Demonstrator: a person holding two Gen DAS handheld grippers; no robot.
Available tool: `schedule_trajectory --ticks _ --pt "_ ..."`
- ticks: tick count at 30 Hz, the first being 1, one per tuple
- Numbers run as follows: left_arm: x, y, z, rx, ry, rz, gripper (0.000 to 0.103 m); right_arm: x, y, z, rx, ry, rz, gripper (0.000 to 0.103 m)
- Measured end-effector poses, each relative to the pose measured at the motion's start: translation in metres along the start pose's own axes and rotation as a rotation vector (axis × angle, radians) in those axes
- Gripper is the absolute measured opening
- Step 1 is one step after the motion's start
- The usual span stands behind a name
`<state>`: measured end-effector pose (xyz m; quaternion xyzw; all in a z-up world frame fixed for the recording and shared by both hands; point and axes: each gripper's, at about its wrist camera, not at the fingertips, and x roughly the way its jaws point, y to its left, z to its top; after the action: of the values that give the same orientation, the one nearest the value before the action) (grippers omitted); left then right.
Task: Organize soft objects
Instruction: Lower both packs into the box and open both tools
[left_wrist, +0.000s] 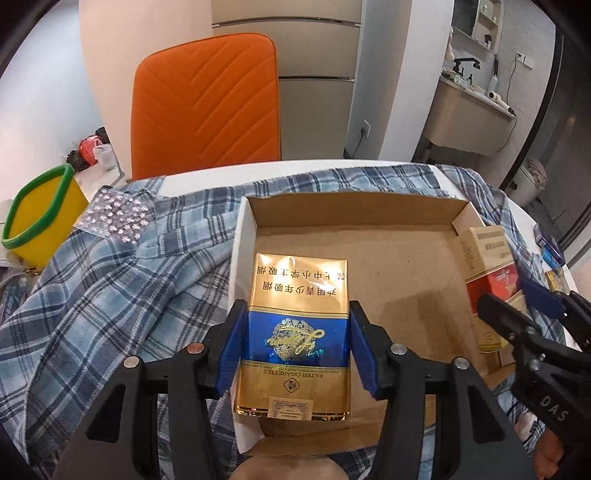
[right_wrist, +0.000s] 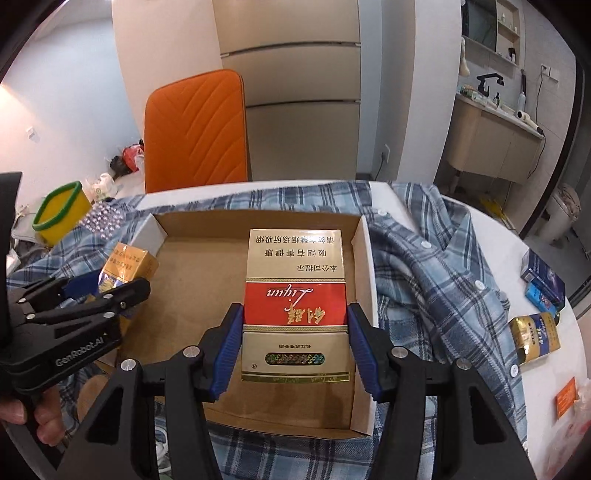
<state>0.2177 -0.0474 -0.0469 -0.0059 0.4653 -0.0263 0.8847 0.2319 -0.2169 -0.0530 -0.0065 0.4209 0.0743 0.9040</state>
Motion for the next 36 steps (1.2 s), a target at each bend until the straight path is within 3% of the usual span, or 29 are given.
schedule_trajectory --ticks 5,8,9,22,36 --pt "0.005 -0.002 -0.002 0.017 0.009 -0.002 0.054 0.006 0.002 -0.002 -0.007 0.017 -0.006 0.058" --pt "0.001 -0.003 -0.002 0.020 -0.012 0.006 0.066 0.009 0.001 -0.002 -0.008 0.030 -0.013 0.060" --pt "-0.001 -0.003 -0.002 0.023 -0.021 0.006 0.067 0.011 0.001 -0.002 -0.008 0.036 -0.025 0.066" --pt "-0.013 -0.004 0.000 0.028 -0.049 0.019 0.067 -0.003 -0.005 0.002 0.017 -0.003 -0.027 0.069" --pt "-0.084 -0.007 0.002 0.021 -0.224 0.040 0.067 -0.088 0.001 0.013 0.003 -0.210 -0.056 0.069"
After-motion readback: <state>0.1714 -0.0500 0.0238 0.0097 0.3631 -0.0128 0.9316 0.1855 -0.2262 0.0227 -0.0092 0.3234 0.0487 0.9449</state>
